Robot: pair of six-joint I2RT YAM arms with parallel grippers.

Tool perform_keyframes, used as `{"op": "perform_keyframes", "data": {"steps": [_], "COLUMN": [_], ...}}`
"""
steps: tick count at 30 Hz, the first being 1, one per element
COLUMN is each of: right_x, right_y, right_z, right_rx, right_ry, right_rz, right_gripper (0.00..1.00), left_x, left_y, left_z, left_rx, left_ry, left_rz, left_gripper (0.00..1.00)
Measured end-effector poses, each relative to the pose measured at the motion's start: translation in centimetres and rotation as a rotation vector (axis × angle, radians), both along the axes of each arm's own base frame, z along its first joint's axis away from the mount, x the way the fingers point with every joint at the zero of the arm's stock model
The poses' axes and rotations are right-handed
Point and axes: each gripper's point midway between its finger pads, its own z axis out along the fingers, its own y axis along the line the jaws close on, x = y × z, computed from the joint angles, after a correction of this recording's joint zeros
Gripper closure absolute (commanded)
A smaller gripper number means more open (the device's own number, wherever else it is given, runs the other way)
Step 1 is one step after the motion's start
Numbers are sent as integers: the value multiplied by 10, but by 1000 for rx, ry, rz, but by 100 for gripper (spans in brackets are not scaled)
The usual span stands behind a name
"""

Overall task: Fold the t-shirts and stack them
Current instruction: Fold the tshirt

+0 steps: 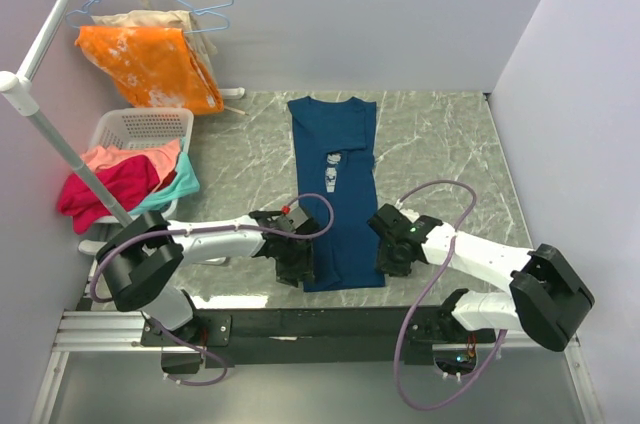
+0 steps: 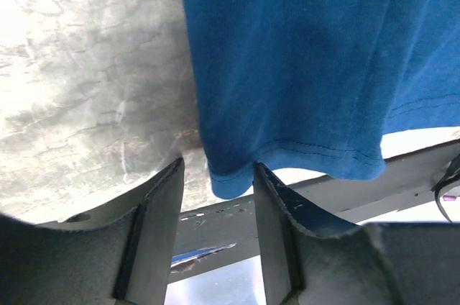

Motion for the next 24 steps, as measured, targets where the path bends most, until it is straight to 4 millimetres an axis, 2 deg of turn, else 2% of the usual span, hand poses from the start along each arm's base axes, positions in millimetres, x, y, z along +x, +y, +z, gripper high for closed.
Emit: {"op": "perform_keyframes", "data": {"steps": [5, 14, 15, 17, 18, 19, 20, 22, 24], "right_x": [-1, -9, -10, -11, -11, -12, -12, -11, -11], "right_y": [4, 14, 15, 15, 16, 17, 18, 22, 22], "right_z": [0, 0, 0, -1, -1, -1, -1, -1, -1], "right_rx": [10, 11, 10, 8, 8, 10, 17, 29, 30], "right_ry": [-3, -4, -4, -1, 0, 4, 5, 4, 6], "right_rz": [14, 79, 83, 89, 90, 91, 88, 83, 78], "right_gripper": [59, 61, 63, 74, 80, 93, 99, 100, 100], "left_x": [-1, -1, -1, -1, -2, -3, -3, -4, -4], "left_y": [-1, 1, 1, 0, 0, 0, 1, 1, 0], "left_z": [0, -3, -3, -3, -4, -4, -5, -5, -4], "left_rx": [8, 41, 48, 57, 63, 69, 79, 83, 86], "left_ry": [3, -1, -2, -4, -6, -4, -6, -8, -12], "left_rz": [15, 48, 48, 50, 49, 52, 49, 49, 46], "left_gripper": [63, 67, 68, 76, 80, 84, 91, 99, 99]}}
